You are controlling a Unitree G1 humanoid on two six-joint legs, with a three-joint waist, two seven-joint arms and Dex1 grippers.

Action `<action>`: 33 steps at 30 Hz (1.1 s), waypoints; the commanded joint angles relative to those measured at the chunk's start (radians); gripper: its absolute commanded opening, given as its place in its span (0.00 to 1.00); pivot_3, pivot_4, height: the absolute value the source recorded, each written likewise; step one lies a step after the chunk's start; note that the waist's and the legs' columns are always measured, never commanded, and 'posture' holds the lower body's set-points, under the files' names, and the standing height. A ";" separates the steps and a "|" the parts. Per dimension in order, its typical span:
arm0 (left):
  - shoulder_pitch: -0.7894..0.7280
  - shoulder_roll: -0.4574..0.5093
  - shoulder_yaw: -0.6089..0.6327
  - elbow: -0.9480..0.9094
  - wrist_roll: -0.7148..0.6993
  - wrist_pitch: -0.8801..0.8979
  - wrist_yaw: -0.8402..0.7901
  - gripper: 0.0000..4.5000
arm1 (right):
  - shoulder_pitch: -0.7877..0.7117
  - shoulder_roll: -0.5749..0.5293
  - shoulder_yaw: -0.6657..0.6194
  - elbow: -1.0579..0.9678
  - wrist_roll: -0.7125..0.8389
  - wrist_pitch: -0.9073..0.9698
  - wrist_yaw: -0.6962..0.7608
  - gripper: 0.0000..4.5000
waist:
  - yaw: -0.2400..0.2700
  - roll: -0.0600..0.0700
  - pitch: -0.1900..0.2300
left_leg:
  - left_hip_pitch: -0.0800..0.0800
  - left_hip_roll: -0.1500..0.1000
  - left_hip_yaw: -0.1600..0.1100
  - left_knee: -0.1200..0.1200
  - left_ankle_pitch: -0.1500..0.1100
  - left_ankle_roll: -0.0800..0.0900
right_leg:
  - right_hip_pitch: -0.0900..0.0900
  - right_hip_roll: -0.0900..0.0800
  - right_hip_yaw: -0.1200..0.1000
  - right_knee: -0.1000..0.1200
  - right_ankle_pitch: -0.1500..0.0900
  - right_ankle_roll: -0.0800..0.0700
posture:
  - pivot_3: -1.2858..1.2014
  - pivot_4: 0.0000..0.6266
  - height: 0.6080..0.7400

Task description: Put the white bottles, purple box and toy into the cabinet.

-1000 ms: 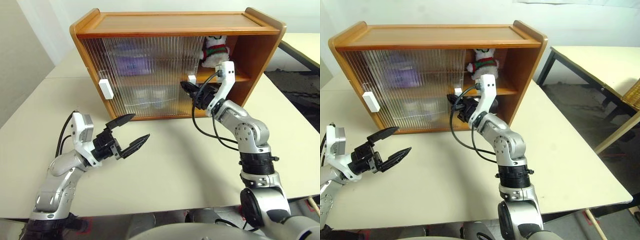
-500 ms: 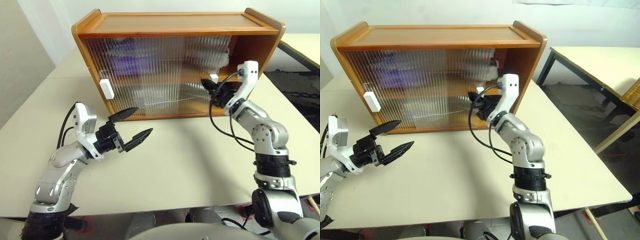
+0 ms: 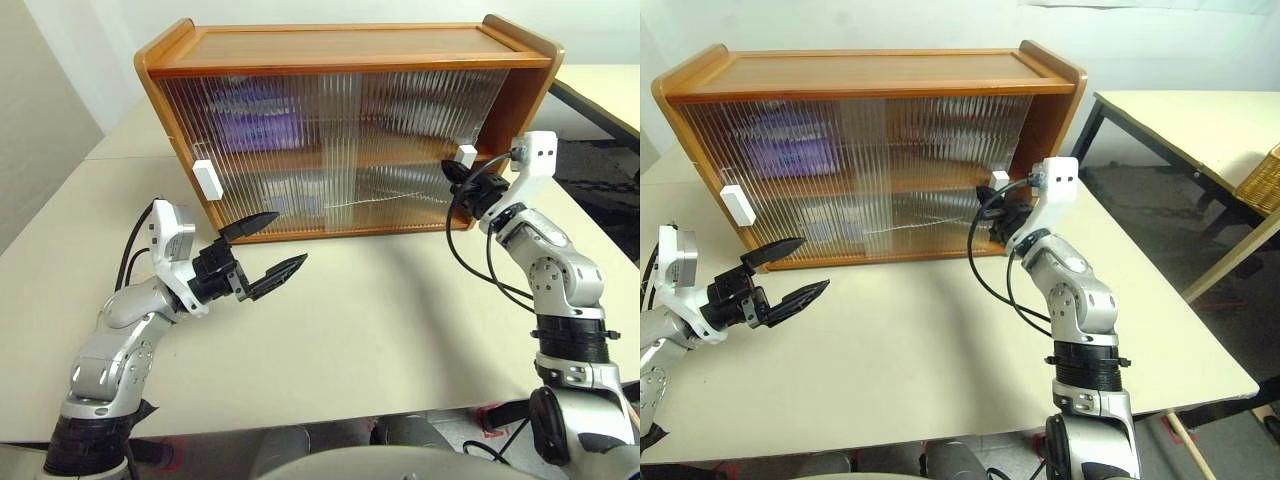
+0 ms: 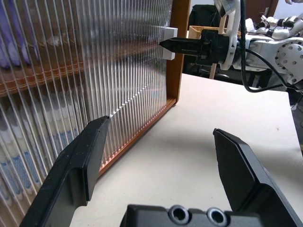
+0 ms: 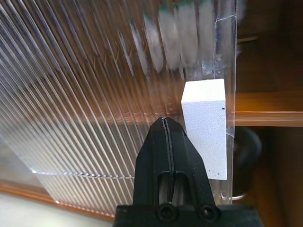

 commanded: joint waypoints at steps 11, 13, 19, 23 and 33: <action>0.026 -0.007 0.001 0.042 0.019 -0.048 -0.028 1.00 | 0.007 -0.058 -0.077 0.064 -0.067 -0.063 -0.039 0.01 | -0.006 0.001 0.000 | 0.000 0.000 0.000 0.000 0.000 0.000 | 0.000 0.000 0.000 0.000 0.000 0.001 | 0.48 0.00 1.00; 0.027 -0.008 -0.002 0.042 0.021 -0.050 -0.029 1.00 | 0.006 -0.064 -0.080 0.068 -0.072 -0.068 -0.037 0.01 | -0.008 0.001 0.000 | 0.000 0.000 0.000 0.000 0.000 0.000 | 0.000 0.000 0.000 0.000 0.000 0.001 | 0.48 0.00 1.00; 0.028 -0.007 0.000 0.046 0.020 -0.052 -0.033 1.00 | 0.011 -0.070 -0.084 0.062 -0.081 -0.069 -0.041 0.01 | -0.008 0.001 0.001 | -0.002 0.000 0.000 0.000 0.000 0.000 | -0.001 -0.001 0.000 -0.001 0.000 0.001 | 0.48 0.00 1.00; 0.034 -0.003 0.008 0.047 0.015 -0.050 -0.035 1.00 | 0.012 -0.066 -0.079 0.043 -0.038 -0.057 0.014 0.01 | -0.008 0.001 0.001 | -0.002 0.000 0.000 0.000 0.000 0.000 | -0.001 -0.001 0.000 -0.001 0.000 0.001 | 0.48 0.00 1.00; 0.110 0.010 0.058 -0.001 -0.003 -0.041 -0.015 1.00 | 0.113 -0.094 -0.029 -0.105 0.109 -0.035 0.323 0.37 | -0.015 0.001 0.001 | -0.011 0.000 0.001 -0.001 0.003 -0.004 | -0.004 0.001 0.001 -0.001 -0.003 0.002 | 0.49 0.00 1.00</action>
